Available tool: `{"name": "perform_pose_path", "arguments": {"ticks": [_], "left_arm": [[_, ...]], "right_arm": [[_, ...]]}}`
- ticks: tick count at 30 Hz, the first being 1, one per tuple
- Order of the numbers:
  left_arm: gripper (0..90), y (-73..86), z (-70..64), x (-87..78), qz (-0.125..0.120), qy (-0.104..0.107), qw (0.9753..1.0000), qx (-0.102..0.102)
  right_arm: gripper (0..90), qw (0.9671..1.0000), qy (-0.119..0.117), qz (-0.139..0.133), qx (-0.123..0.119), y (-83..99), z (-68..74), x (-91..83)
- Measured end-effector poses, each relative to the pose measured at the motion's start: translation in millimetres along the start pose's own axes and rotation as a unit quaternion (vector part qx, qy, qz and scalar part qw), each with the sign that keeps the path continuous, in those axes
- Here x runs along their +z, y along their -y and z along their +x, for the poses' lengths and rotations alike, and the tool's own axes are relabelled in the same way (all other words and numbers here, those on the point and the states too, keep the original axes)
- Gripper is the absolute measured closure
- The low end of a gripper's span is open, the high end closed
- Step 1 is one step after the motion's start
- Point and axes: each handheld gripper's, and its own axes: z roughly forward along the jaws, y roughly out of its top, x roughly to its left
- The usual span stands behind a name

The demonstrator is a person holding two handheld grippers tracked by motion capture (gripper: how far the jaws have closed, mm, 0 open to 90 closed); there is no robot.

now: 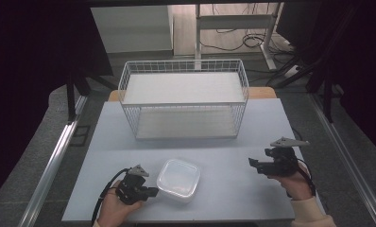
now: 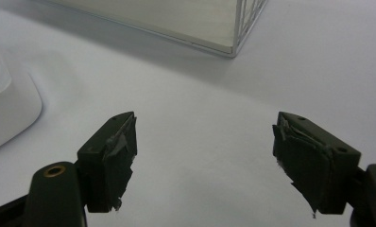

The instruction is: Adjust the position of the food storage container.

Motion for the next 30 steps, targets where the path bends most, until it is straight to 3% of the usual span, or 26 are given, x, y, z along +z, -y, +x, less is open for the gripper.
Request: {"name": "perform_pose_path", "arguments": {"ticks": [17,22,30], "left_arm": [[89.9,-23.2,18.6,10.5,-0.007,-0.013,0.9998,-0.012],[89.9,-28.4,15.0,13.7,-0.006,-0.005,0.9999,-0.008],[89.9,-14.7,7.7,2.4,-0.002,0.005,1.0,-0.005]], "right_arm": [[22.1,1.0,0.001,-0.001,0.0,-0.1,-0.6,-0.7],[22.1,1.0,0.001,-0.001,0.0,0.2,-1.5,-2.0],[22.1,1.0,0.003,-0.003,0.004,1.3,-4.6,-4.1]]}}
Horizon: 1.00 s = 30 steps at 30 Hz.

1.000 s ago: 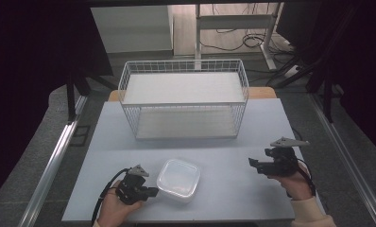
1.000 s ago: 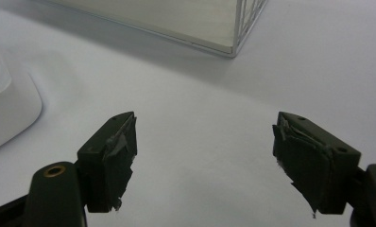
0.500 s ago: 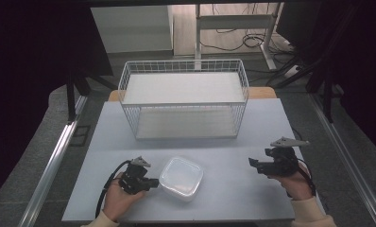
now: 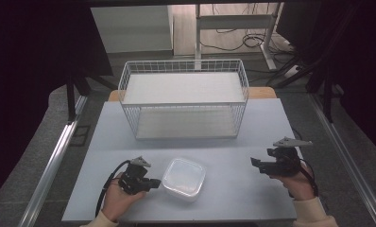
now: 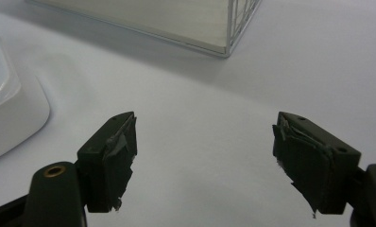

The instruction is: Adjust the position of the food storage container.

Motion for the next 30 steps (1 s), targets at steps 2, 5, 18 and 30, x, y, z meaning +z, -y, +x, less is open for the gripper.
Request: {"name": "perform_pose_path", "arguments": {"ticks": [2,5,18,30], "left_arm": [[89.9,3.2,-4.0,0.5,0.007,0.006,0.9999,0.007],[89.9,3.5,-8.6,2.4,0.006,0.016,0.9998,0.008],[89.9,-22.6,-13.6,18.5,0.002,0.02,0.9996,0.018],[89.9,-44.5,3.8,30.3,-0.002,0.003,1.0,0.0]], "right_arm": [[22.1,1.0,0.0,-0.001,-0.001,-0.2,0.7,-0.2],[22.1,1.0,-0.001,0.0,-0.003,-0.9,2.0,0.3],[22.1,1.0,0.0,0.001,-0.001,0.1,0.5,1.2],[22.1,1.0,0.001,0.001,-0.003,0.5,-0.4,1.2]]}}
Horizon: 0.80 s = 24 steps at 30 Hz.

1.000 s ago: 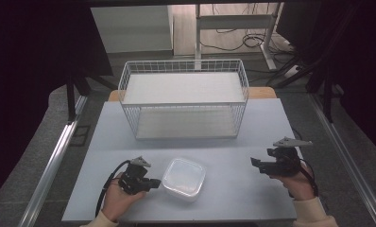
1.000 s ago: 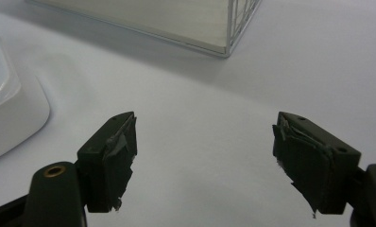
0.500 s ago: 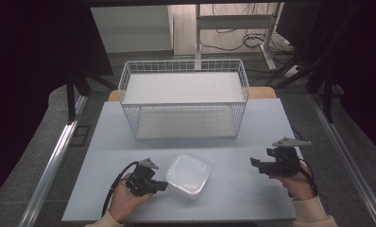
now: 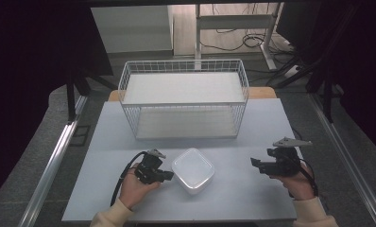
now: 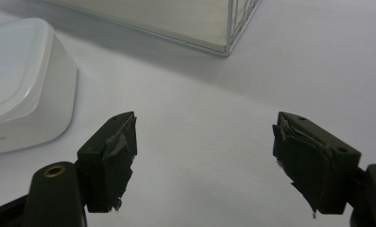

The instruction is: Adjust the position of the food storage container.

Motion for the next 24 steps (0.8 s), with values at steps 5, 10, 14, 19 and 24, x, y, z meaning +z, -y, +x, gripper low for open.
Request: {"name": "perform_pose_path", "arguments": {"ticks": [5,10,14,19,24], "left_arm": [[89.9,-6.4,7.5,1.7,-0.005,-0.008,0.9999,-0.01],[89.9,-14.6,3.3,5.5,-0.01,-0.001,0.9999,-0.004],[89.9,-23.3,0.4,11.1,-0.013,0.001,0.9999,-0.001],[89.9,-34.8,-1.8,16.9,-0.016,0.0,0.9999,0.002],[89.9,-41.8,-1.5,23.1,-0.02,0.002,0.9998,0.002]], "right_arm": [[22.1,1.0,0.0,0.002,0.0,0.2,0.3,0.5],[22.1,1.0,0.0,0.001,0.0,0.1,-0.3,0.4],[22.0,1.0,0.0,0.001,-0.002,0.1,-0.2,0.4],[22.1,1.0,0.001,0.001,-0.002,0.5,-1.1,0.7],[22.0,1.0,0.001,0.004,-0.002,0.9,-0.9,1.8]]}}
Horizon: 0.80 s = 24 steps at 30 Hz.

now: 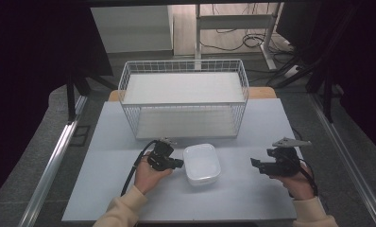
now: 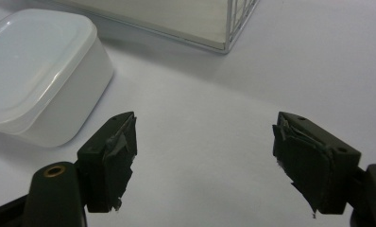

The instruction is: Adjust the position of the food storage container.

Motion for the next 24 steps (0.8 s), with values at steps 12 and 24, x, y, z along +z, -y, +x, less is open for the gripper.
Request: {"name": "perform_pose_path", "arguments": {"ticks": [12,24], "left_arm": [[89.9,1.4,2.4,-9.2,-0.017,-0.001,0.9998,0.005],[43.8,23.2,-2.7,-59.9,-0.094,-0.034,0.9949,-0.016]], "right_arm": [[22.1,1.0,0.001,-0.001,-0.001,-0.6,1.7,0.0],[22.0,0.9999,-0.01,-0.008,-0.012,-3.6,9.1,0.6]]}}
